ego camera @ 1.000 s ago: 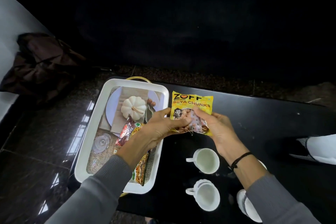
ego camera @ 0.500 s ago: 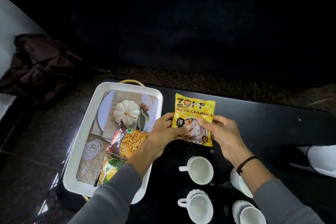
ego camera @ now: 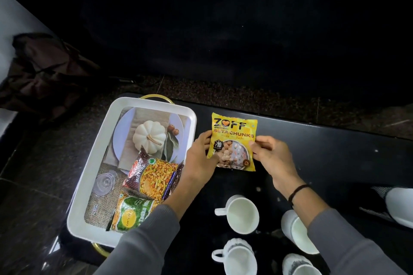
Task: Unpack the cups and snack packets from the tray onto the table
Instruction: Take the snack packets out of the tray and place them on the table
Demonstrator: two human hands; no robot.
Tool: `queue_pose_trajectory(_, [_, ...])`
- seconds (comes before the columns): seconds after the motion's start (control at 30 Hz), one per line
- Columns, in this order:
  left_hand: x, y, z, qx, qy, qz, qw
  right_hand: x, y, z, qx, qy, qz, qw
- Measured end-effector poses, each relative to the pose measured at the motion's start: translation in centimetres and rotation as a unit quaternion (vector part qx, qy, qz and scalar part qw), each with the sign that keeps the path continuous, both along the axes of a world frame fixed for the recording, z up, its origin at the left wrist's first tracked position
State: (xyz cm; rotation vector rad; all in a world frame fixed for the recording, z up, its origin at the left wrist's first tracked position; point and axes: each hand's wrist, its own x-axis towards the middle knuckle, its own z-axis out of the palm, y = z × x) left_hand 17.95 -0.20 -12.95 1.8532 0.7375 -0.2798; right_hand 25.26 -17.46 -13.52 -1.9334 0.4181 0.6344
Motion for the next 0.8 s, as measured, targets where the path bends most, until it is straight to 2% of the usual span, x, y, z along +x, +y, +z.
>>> queue_pose_trajectory(0.13, [-0.1, 0.0, -0.2, 0.098, -0.023, -0.053, 0.993, 0.0, 0.0, -0.2, 0.008, 0.002, 0.003, 1.0])
queue_pose_trajectory(0.2, [-0.2, -0.1, -0.1, 0.163, -0.035, -0.097, 0.981, -0.1, 0.2, 0.2, -0.02, -0.018, 0.003, 1.0])
queue_pose_trajectory(0.27, [-0.3, -0.2, 0.1, 0.239, -0.053, -0.152, 0.957, -0.2, 0.3, 0.6, -0.095, -0.091, 0.037, 0.991])
queue_pose_trajectory(0.37, [-0.1, -0.2, -0.1, 0.318, -0.053, -0.275, 0.906, -0.6, 0.7, 1.1, -0.158, -0.205, 0.138, 0.956])
queue_pose_trajectory(0.43, [-0.1, 0.0, -0.4, 0.352, -0.016, -0.339, 0.873, -0.9, 1.0, 1.1, -0.185, -0.208, 0.209, 0.937])
queue_pose_trajectory(0.5, [-0.2, 0.3, -0.6, 0.371, 0.001, -0.36, 0.856, -1.1, 1.2, 1.1, -0.192, -0.186, 0.228, 0.936])
queue_pose_trajectory(0.63, [-0.4, 0.4, -0.2, 0.366, -0.003, -0.363, 0.857, -1.5, 1.5, 1.3, -0.198, -0.184, 0.209, 0.94])
queue_pose_trajectory(0.8, [-1.3, 0.7, 1.5, 0.33, -0.04, -0.319, 0.888, -2.7, 2.7, 3.0, -0.194, -0.219, 0.232, 0.928])
